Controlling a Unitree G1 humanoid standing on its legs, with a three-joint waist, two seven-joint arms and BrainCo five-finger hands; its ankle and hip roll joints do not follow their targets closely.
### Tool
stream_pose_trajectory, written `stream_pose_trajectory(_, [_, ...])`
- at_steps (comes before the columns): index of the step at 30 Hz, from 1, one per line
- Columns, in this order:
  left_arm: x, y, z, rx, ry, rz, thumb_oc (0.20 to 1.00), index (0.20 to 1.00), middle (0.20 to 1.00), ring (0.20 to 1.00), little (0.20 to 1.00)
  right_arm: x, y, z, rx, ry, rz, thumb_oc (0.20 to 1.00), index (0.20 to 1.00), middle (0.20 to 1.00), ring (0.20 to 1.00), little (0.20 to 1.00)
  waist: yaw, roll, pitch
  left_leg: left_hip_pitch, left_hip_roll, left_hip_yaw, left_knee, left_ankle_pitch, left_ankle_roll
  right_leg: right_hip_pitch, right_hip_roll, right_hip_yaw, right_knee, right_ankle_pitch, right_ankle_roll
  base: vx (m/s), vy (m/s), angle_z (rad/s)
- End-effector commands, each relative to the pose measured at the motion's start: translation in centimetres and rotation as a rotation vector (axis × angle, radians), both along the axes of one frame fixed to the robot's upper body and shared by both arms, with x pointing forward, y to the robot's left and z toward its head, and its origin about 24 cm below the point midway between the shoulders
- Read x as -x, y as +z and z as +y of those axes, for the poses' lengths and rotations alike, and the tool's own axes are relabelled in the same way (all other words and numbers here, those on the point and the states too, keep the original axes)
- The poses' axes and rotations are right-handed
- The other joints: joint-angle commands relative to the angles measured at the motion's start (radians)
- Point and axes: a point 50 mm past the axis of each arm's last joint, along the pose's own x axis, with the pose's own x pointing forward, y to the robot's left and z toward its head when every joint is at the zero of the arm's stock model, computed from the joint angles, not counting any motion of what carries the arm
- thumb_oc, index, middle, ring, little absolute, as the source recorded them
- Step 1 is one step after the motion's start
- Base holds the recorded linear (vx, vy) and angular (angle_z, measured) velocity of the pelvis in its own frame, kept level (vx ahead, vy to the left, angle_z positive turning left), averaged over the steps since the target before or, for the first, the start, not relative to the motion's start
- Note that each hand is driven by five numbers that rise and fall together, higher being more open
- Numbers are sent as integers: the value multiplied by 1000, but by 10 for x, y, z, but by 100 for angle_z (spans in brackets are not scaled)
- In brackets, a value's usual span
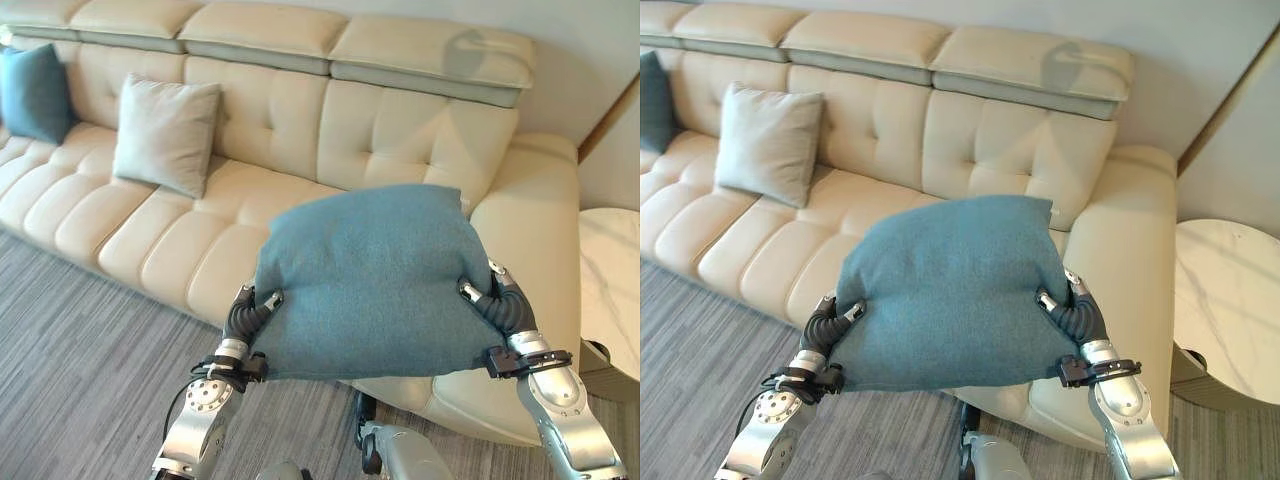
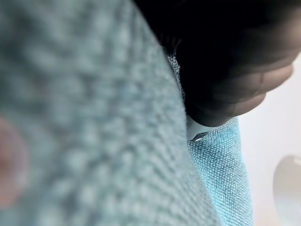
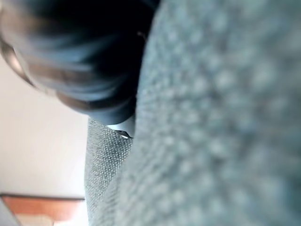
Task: Pick up all the scattered cushions and arrange them neatly on the sofa.
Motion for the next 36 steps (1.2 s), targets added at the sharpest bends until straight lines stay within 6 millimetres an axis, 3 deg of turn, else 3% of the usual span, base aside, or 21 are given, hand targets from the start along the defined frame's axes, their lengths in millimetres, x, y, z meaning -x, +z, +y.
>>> stream_pose_trajectory(1, [-4,45,-16,-3,-100,-256,200,200,200,200,200,2,43,16,-17,95,-264,200,200,200,200,200,10,-41,-52,13,9,-83,-67,108,23,57,-73,50,-29,-83,188,193,159,-129])
stream_pose_trajectory(3, [-2,42,-16,16,-78,-248,200,200,200,200,200,1,34,12,2,77,-217,200,200,200,200,200,18,-32,-52,25,13,-163,-115,119,6,88,-72,113,-31,-91,193,181,211,-146])
stream_pose_trajectory(5, [-3,43,-16,21,-74,-255,200,200,200,200,200,0,34,12,7,73,-215,200,200,200,200,200,20,-31,-55,19,4,-185,-130,135,2,88,-80,128,-28,-88,195,89,187,-92])
stream_pose_trajectory(6, [-2,41,-18,38,-82,-248,200,200,200,200,200,0,32,9,18,67,-202,200,200,200,200,200,12,-8,-71,68,3,-188,-212,133,5,91,-76,150,-33,-88,206,107,218,-72])
stream_pose_trajectory(7, [-2,41,-18,39,-82,-248,200,200,200,200,200,0,32,9,19,67,-201,200,200,200,200,200,14,-8,-71,71,3,-187,-217,134,5,92,-76,151,-34,-88,206,110,240,-52])
stream_pose_trajectory(11, [-2,37,-10,-14,-87,-222,200,200,200,200,200,-7,27,11,34,61,-179,200,200,200,200,200,13,4,-82,116,-30,-122,-221,116,28,84,-113,198,-24,-63,236,89,266,-38])
stream_pose_trajectory(17, [-2,32,7,-54,-18,-193,200,200,200,200,200,-19,24,29,-19,101,-168,200,200,200,200,200,40,-4,-76,142,-60,-31,-210,81,65,43,-117,256,11,-46,265,19,128,-56])
stream_pose_trajectory(18, [-1,29,14,-67,20,-181,200,200,200,200,200,-23,20,37,-31,127,-156,200,200,200,200,200,56,-2,-70,152,-63,-3,-210,74,73,29,-121,224,19,-43,272,43,57,-71])
stream_pose_trajectory(23, [-12,33,15,-97,47,-207,200,200,200,200,200,-28,19,44,-8,124,-158,200,200,200,200,200,55,2,-70,156,-71,-1,-209,67,77,10,-123,211,31,-44,274,94,3,-39])
stream_pose_trajectory(27, [-27,43,8,-110,65,-253,200,200,200,200,200,-38,34,52,13,115,-232,200,200,200,200,200,47,16,-75,141,-76,-13,-223,71,72,-7,-133,198,17,-39,262,78,-30,15])
stream_pose_trajectory(33, [-55,73,-13,-95,72,-380,200,200,200,200,200,-58,67,80,36,111,-386,200,200,200,200,200,45,43,-46,12,-76,-41,-228,100,61,-118,-144,186,5,-15,253,-39,-42,18])
stream_pose_trajectory(35, [-70,90,-25,-85,76,-441,200,200,200,200,200,-70,88,95,30,101,-467,200,200,200,200,200,49,50,-33,-60,-76,-53,-220,116,55,-177,-148,183,11,-6,249,-109,-65,14])
stream_pose_trajectory(36, [-89,115,-35,-110,81,-513,200,200,200,200,200,-82,116,107,33,64,-567,200,200,200,200,200,55,61,-16,-116,-76,-65,-214,128,49,-227,-144,177,17,1,249,-106,-60,17])
